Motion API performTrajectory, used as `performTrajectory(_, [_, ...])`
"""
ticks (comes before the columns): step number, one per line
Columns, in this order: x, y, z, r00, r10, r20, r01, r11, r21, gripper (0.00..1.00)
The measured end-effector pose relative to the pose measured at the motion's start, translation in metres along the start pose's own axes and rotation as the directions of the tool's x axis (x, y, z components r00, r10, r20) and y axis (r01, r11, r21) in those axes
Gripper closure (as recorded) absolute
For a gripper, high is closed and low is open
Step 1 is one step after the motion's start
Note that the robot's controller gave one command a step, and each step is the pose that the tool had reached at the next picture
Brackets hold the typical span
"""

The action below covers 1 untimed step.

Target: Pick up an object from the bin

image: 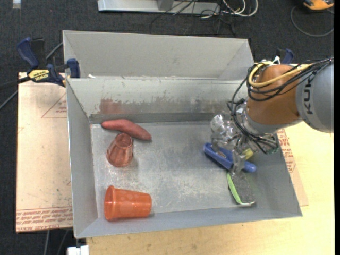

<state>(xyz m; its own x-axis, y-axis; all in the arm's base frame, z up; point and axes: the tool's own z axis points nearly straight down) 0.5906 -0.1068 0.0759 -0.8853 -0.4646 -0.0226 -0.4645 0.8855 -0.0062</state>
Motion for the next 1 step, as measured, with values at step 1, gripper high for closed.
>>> performTrajectory(1, [0.0003,-0.0006,-0.0002,1.000,0.002,0.000,-0.002,1.000,0.001,1.00])
